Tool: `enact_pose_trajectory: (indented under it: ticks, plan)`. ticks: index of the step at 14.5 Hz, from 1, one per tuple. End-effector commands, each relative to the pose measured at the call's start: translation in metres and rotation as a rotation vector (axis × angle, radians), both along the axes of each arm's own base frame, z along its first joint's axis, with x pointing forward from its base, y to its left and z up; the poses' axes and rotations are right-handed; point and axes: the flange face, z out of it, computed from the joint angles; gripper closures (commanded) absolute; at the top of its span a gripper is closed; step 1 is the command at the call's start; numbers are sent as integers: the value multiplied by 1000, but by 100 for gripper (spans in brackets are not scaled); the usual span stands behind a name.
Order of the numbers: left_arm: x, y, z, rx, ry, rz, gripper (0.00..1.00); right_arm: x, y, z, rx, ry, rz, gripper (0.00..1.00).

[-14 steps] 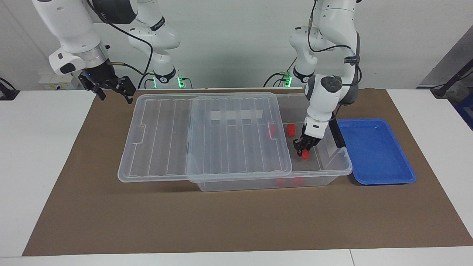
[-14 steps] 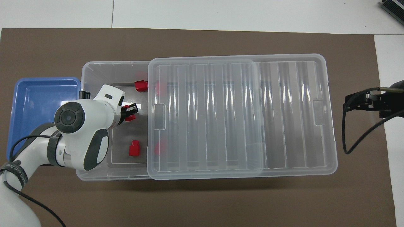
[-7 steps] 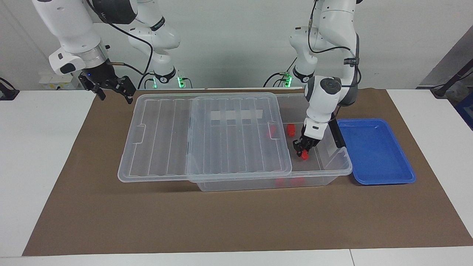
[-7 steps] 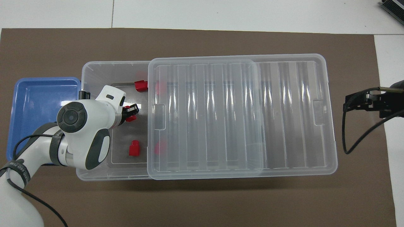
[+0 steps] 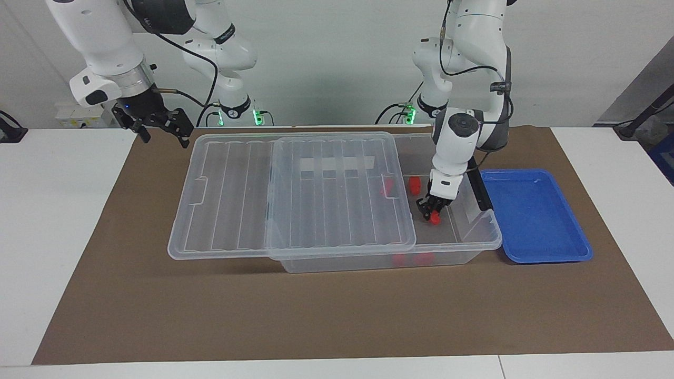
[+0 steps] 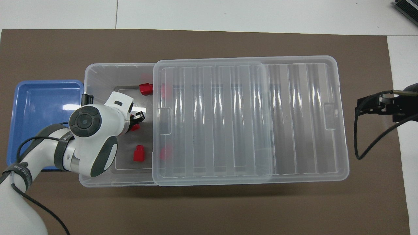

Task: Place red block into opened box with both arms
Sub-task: 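Lower the red block into the box and open the left gripper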

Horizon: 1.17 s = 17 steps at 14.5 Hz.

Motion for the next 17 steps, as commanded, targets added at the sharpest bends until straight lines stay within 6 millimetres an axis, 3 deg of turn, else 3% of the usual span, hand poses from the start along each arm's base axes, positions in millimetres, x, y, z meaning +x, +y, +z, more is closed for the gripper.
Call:
enact_pose_trajectory:
  ticks: [1, 8, 9, 11, 12, 16, 17]
  plan:
    - [-8, -10, 4, 19, 6, 18, 100, 0, -3, 1, 6, 10, 10, 0]
    - [-7, -10, 5, 16, 0, 28, 100, 0, -3, 1, 8, 10, 10, 0]
    - [-7, -10, 5, 16, 0, 28, 92, 0, -3, 1, 6, 10, 10, 0]
    - [-6, -10, 5, 16, -1, 26, 53, 0, -3, 1, 6, 10, 10, 0]
    - [-5, -10, 6, 16, -3, 28, 44, 0, -3, 1, 6, 10, 10, 0]
    - [-5, -9, 6, 16, -3, 29, 35, 0, -3, 1, 6, 10, 10, 0]
    - [-4, -9, 7, 15, -4, 28, 20, 0, -3, 1, 6, 10, 10, 0]
